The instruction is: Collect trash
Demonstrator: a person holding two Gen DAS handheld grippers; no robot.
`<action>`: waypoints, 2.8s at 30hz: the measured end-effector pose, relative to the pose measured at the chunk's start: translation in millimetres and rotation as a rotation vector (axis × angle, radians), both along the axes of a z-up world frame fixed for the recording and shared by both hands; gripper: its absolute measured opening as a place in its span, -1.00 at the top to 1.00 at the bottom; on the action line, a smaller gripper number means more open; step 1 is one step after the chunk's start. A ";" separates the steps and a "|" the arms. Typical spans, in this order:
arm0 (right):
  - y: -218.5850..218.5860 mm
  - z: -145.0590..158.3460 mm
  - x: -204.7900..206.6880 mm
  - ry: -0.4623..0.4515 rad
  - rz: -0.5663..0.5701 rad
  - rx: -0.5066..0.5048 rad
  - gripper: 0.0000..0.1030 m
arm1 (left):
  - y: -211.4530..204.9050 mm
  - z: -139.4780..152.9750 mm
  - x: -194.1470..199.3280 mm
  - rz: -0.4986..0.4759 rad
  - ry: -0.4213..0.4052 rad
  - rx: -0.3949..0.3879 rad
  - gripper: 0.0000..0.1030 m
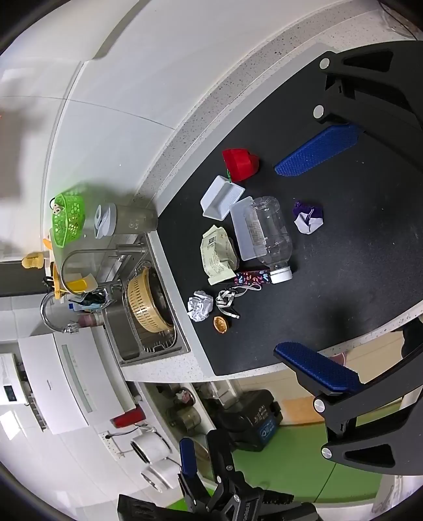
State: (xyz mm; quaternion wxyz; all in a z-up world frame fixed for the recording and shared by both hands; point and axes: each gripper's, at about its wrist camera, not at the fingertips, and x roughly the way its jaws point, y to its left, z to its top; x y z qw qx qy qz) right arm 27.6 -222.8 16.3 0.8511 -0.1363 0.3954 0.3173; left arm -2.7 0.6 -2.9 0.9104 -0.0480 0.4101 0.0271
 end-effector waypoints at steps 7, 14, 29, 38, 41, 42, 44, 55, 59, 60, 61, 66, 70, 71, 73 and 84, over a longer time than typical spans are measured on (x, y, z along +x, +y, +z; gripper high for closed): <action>-0.2 0.9 0.0 -0.001 -0.001 -0.002 -0.90 | -0.6 2.2 0.2 0.000 0.000 0.000 -0.95; -0.8 0.6 1.2 -0.001 0.001 -0.002 -0.90 | -1.0 2.3 0.7 0.000 0.001 0.000 -0.95; -1.0 -0.1 2.6 -0.001 0.001 -0.002 -0.90 | 0.3 3.7 0.7 0.003 0.000 0.001 -0.95; -1.7 -0.4 4.5 -0.001 0.000 -0.005 -0.90 | 0.4 4.5 1.2 0.003 0.002 0.000 -0.95; -1.7 -0.5 4.6 -0.001 0.001 -0.005 -0.90 | 0.5 4.3 1.3 0.005 0.002 -0.001 -0.95; -1.8 -0.4 4.6 -0.001 0.001 -0.005 -0.90 | -0.1 3.9 1.1 0.004 0.001 -0.001 -0.95; -1.8 -0.7 4.9 -0.001 0.001 -0.004 -0.90 | 0.6 3.8 1.9 0.004 0.001 0.000 -0.95; -1.9 -2.7 4.9 0.002 0.002 -0.007 -0.90 | 1.0 4.1 2.6 0.004 0.002 -0.001 -0.95; -0.8 -2.1 3.8 0.002 0.002 -0.007 -0.90 | 0.5 3.7 2.7 0.005 0.003 -0.002 -0.95; -0.9 -1.6 3.8 0.002 0.002 -0.007 -0.90 | 0.5 3.7 2.8 0.005 0.003 -0.002 -0.95; -1.1 -1.5 3.6 0.003 0.002 -0.008 -0.90 | 0.4 3.7 2.8 0.005 0.003 -0.001 -0.95; 0.7 -6.2 4.0 0.007 0.005 -0.015 -0.90 | 0.4 3.6 2.8 0.004 0.003 -0.002 -0.95; -0.6 -9.9 6.5 0.018 0.001 -0.022 -0.90 | 1.3 -0.8 6.4 0.002 0.011 -0.001 -0.95; -0.9 -10.8 7.7 0.021 -0.001 -0.026 -0.90 | 2.4 -2.8 7.9 0.005 0.017 0.000 -0.95; -3.2 -13.8 10.4 0.031 -0.005 -0.027 -0.90 | 1.6 -12.1 15.9 0.004 0.027 0.000 -0.95; 0.4 -81.4 45.6 0.145 -0.028 -0.161 -0.90 | 0.1 -38.5 37.4 -0.005 0.071 -0.031 -0.95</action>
